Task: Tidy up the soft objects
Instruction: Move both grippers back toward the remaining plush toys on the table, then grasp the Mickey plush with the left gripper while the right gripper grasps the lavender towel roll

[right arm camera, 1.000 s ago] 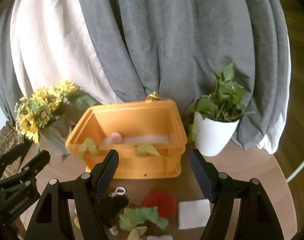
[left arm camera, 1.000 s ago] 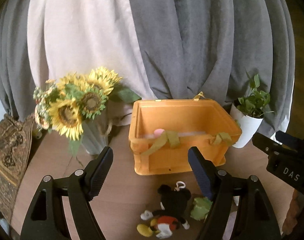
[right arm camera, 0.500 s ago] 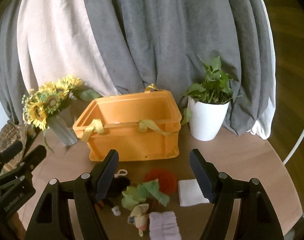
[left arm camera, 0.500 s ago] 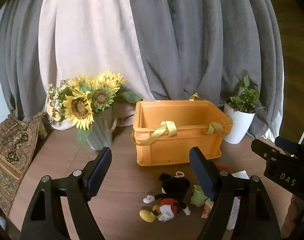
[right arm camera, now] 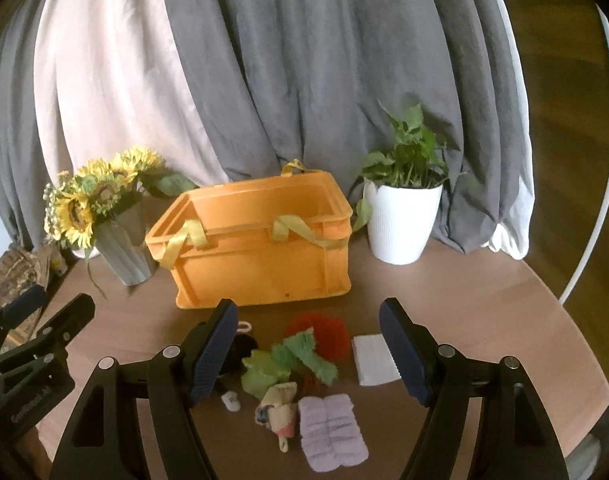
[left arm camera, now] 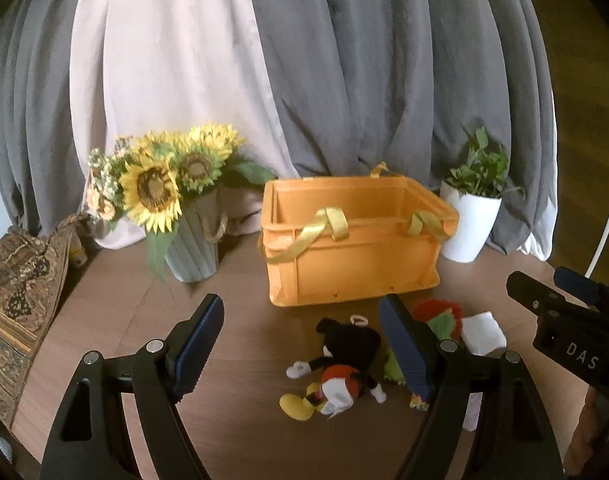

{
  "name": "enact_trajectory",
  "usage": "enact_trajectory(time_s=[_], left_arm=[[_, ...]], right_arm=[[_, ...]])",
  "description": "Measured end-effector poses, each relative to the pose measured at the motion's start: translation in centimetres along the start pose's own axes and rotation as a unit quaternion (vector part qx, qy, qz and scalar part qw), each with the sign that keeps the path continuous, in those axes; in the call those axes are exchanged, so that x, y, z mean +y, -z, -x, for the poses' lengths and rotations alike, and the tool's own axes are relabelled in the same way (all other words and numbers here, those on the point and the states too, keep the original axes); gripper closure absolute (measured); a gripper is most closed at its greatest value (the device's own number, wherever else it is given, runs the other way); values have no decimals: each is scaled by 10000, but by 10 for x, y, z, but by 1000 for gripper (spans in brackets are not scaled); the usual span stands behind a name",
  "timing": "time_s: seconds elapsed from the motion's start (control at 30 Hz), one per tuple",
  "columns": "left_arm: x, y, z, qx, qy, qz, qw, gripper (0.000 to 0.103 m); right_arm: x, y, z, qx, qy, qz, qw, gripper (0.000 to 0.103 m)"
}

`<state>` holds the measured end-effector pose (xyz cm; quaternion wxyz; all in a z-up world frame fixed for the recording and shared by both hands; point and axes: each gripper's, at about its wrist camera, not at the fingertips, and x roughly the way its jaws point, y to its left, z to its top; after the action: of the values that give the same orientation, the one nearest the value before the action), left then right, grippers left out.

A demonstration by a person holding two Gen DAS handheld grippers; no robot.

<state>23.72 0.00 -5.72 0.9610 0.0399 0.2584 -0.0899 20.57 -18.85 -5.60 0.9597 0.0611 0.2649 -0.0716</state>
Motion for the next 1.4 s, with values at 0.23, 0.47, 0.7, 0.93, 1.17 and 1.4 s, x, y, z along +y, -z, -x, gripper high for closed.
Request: enact_trajectory(time_s=[0.23, 0.47, 0.7, 0.93, 1.17, 1.4], left_arm=[[-3, 19, -14, 244, 99, -98, 9996, 23], [-9, 38, -30, 509, 157, -168, 9984, 23], [-14, 54, -52, 792, 244, -224, 9963, 23], [-20, 67, -72, 1007, 313, -333, 9939, 23], [-26, 74, -92, 1166, 385, -367, 9918, 23], [-30, 83, -110, 1327, 370, -382, 9897, 24]], right_arm=[[1, 18, -6, 126, 89, 56, 9999, 29], [-3, 34, -19, 350, 156, 17, 9993, 29], [-8, 51, -39, 687, 109, -74, 9975, 29], [-13, 66, -59, 944, 91, -170, 9954, 29], [-18, 76, -74, 1099, 113, -241, 9936, 29], [-24, 86, -88, 1341, 96, -368, 9902, 29]])
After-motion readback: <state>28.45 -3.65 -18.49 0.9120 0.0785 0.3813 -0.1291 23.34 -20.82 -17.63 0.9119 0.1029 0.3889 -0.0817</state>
